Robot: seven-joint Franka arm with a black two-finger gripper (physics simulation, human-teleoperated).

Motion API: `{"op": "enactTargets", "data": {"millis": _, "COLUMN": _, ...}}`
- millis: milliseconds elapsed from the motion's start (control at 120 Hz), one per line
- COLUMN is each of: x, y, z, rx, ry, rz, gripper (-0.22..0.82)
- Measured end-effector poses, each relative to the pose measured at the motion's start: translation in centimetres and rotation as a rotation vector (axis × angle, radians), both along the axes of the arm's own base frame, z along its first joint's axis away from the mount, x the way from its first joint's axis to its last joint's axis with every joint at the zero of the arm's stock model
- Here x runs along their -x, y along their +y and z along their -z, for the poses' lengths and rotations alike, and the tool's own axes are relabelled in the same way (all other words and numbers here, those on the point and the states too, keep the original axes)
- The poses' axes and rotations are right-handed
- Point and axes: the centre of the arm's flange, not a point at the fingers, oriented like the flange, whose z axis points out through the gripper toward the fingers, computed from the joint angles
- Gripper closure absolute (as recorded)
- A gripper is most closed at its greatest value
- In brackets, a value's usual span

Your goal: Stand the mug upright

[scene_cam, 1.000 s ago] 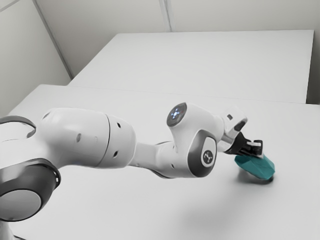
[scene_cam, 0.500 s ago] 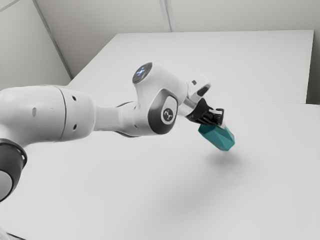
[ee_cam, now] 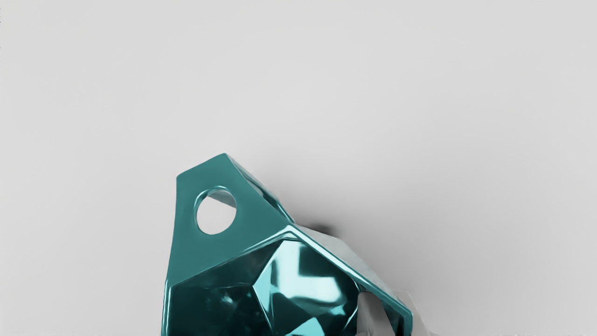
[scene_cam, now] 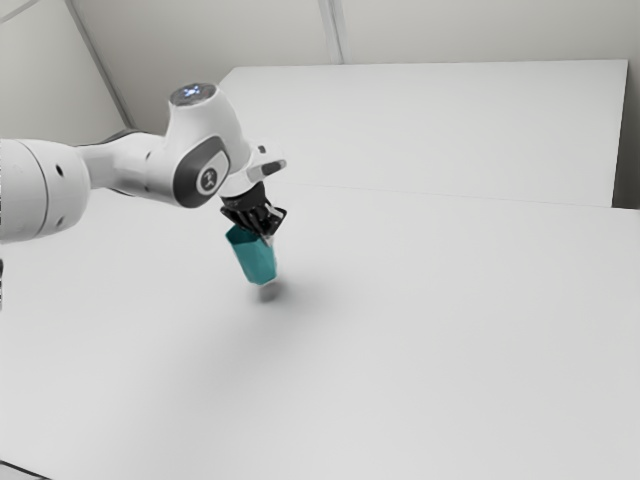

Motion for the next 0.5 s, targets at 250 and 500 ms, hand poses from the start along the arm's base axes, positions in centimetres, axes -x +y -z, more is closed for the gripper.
{"op": "enactTargets", "data": {"millis": 250, "x": -0.2, "y": 2.4, "z": 1.4, "rx": -0.056, "ry": 0.068, "rz": 0.002, "gripper": 0.79}}
{"op": "enactTargets", "data": {"millis": 500, "x": 0.0, "y": 5.5, "z": 2.6, "rx": -0.069, "ry": 0.109, "rz": -0.035, "gripper": 0.79}}
